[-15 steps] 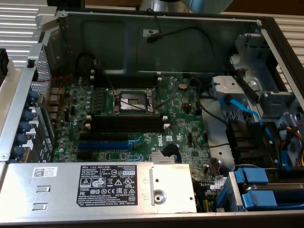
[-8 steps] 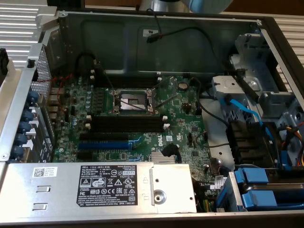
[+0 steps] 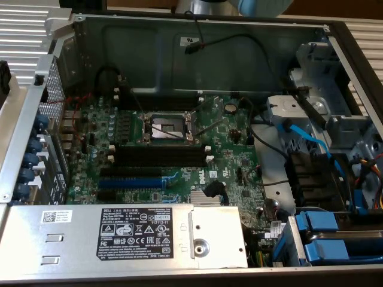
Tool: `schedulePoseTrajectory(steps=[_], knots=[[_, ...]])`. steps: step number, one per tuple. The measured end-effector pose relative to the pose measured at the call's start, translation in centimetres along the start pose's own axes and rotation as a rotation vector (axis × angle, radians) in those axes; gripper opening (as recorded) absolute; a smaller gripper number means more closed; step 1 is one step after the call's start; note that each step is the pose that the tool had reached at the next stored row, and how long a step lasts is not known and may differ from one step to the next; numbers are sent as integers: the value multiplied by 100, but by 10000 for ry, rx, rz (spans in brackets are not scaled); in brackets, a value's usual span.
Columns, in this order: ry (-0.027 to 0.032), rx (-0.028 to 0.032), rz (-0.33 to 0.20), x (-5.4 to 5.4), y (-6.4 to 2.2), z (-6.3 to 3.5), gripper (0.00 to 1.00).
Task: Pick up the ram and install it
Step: 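Pick up the ram and move it above insertion slot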
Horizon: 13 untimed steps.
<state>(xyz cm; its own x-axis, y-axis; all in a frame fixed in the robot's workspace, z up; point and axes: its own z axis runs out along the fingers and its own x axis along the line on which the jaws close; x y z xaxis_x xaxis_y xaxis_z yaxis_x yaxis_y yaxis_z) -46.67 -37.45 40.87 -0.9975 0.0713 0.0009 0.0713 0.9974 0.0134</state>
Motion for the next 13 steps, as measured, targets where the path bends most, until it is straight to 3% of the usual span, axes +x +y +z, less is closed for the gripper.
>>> schedulePoseTrajectory(steps=[6,13], knots=[[39,4,8,147,-1,0,10],[54,3,371,179,-3,0,10]])
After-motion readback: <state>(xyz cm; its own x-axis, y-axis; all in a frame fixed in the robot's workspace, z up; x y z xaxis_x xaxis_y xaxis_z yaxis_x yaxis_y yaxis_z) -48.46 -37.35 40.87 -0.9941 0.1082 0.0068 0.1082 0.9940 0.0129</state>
